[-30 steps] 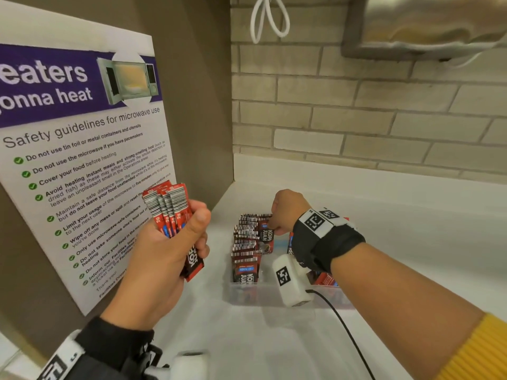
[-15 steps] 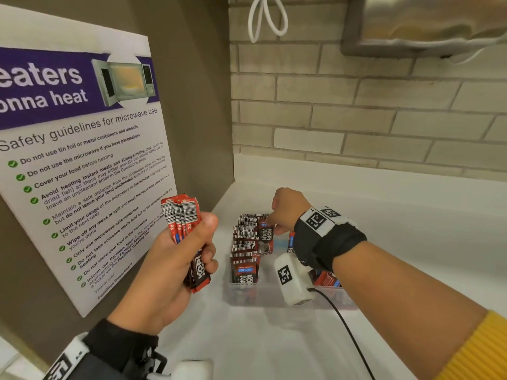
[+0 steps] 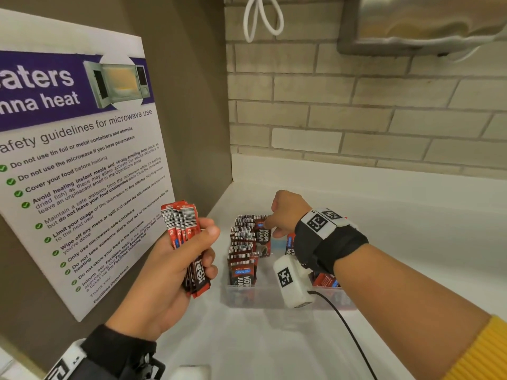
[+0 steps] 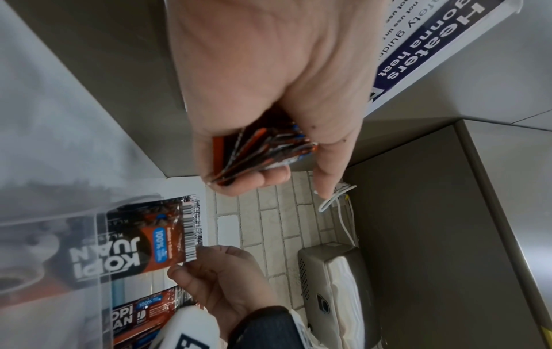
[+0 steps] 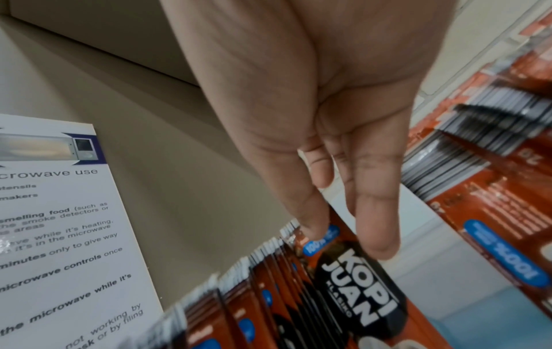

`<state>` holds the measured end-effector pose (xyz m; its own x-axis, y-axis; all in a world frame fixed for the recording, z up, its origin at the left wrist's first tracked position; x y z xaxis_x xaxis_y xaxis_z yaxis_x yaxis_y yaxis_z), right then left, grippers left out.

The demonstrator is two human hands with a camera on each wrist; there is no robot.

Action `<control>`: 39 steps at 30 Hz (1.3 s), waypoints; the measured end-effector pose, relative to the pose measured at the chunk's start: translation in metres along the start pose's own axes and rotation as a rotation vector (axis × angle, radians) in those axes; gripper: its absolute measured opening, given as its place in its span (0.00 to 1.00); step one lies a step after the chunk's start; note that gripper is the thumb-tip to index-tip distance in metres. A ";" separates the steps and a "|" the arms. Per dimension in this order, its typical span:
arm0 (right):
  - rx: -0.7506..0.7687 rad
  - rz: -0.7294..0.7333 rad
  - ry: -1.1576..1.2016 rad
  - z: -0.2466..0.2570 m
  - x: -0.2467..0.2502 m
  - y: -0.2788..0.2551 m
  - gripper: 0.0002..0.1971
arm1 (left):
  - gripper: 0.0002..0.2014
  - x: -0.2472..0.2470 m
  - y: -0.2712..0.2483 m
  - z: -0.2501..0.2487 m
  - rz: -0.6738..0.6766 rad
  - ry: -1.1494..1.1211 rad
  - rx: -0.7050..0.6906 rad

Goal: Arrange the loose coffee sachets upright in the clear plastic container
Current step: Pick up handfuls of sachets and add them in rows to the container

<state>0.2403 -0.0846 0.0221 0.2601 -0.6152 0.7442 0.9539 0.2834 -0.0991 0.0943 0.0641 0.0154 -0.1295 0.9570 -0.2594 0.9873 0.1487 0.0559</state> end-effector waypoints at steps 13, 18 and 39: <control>0.357 -0.102 0.489 0.050 0.013 -0.072 0.07 | 0.15 -0.006 0.008 -0.004 -0.019 -0.139 0.044; 0.331 0.089 0.724 0.052 -0.015 -0.089 0.12 | 0.20 -0.016 0.010 -0.015 -0.026 -0.086 0.000; 0.558 -0.078 0.646 0.063 -0.009 -0.103 0.09 | 0.12 -0.019 0.014 -0.016 -0.037 -0.032 -0.078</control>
<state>0.1308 -0.0620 0.0673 0.3931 -0.8983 0.1962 0.8033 0.4393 0.4020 0.1088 0.0517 0.0370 -0.1617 0.9422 -0.2936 0.9715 0.2042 0.1204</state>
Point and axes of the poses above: each hand's wrist, its own y-axis towards the middle knuckle, its own x-axis out of the back of the hand, z = x × y, the point moved 7 cm from there along y, towards the middle knuckle, and after that the axes turned 9 degrees about y, right-handed, at the moved point
